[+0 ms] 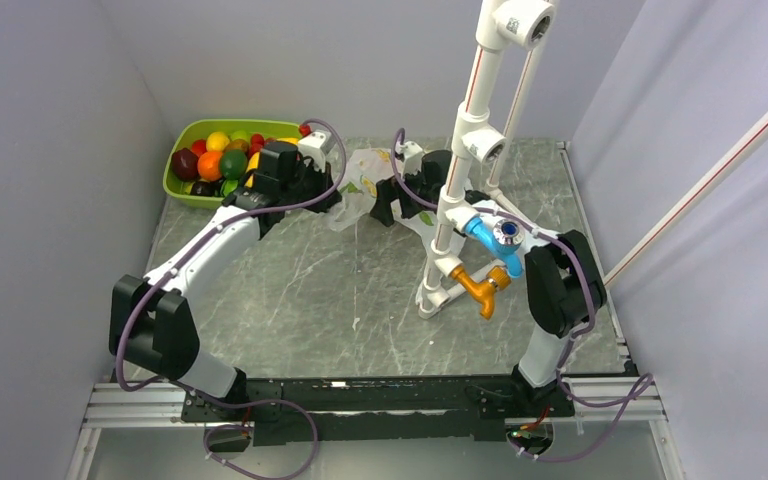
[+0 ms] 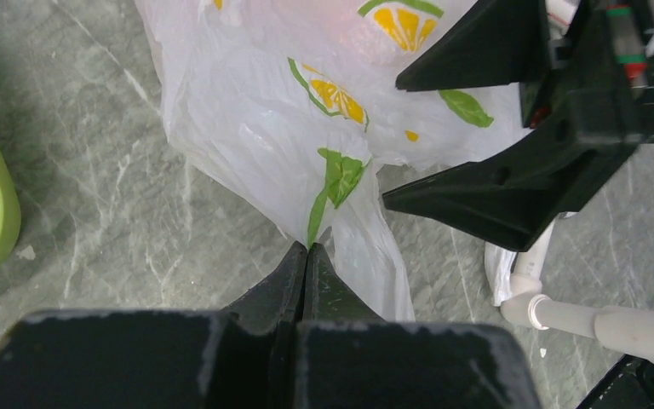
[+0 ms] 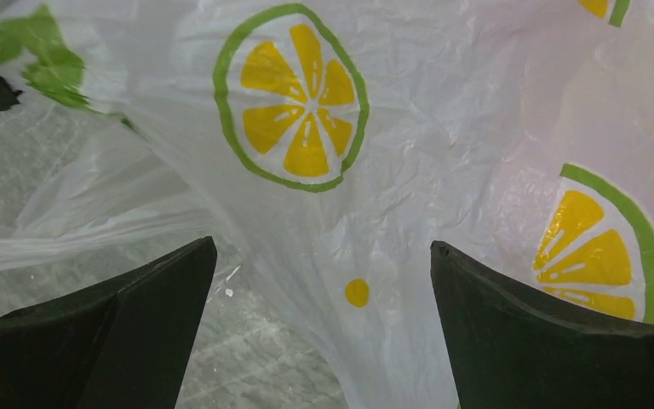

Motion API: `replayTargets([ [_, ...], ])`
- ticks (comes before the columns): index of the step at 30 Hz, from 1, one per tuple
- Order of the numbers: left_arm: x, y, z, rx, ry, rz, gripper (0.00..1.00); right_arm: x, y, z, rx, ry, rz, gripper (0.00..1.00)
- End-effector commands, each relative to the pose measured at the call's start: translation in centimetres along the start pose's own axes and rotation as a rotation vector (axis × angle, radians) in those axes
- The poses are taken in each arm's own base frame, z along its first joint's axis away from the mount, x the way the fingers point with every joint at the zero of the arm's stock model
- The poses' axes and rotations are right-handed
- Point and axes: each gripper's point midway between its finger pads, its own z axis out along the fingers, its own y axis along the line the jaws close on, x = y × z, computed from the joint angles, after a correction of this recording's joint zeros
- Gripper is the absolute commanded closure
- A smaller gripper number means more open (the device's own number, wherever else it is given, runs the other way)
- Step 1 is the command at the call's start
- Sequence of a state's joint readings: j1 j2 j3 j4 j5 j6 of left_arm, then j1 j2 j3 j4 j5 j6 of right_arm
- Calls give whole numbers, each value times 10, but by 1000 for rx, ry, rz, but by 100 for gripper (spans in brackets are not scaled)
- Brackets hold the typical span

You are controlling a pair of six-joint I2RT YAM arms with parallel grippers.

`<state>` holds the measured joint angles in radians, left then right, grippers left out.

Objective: Take the fake fruits out of the plastic bag
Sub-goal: Adjust the plastic bag at the center of the board.

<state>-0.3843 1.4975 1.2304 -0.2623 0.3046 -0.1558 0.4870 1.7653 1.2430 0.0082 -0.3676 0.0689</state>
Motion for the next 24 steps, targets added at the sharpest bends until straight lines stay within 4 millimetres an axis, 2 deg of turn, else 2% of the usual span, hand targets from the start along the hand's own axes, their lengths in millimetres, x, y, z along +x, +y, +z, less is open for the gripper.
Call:
replayTargets([
  [1, -32, -18, -15, 78, -116, 9, 100, -38, -2, -3, 25, -73, -40, 0],
  [6, -32, -21, -18, 91, -120, 6, 100, -44, -29, -2, 182, -106, 25, 2],
  [10, -33, -14, -19, 50, -116, 15, 100, -42, -49, -3, 284, -94, 19, 9],
  [11, -33, -12, -20, 41, -115, 14, 100, -33, -56, -4, 323, -65, 17, 11],
  [15, -36, -11, -24, 34, -129, 15, 100, -16, -91, -21, 537, -54, 29, 17],
  [18, -36, -7, -26, 11, -138, 17, 100, -10, -110, -36, 672, -89, 51, 15],
  [22, -33, 2, -23, -28, -113, -1, 100, -11, -125, -54, 797, -112, 83, 13],
  [24, -30, 12, -23, -73, -93, -22, 100, -11, -131, -63, 851, -124, 97, 17],
])
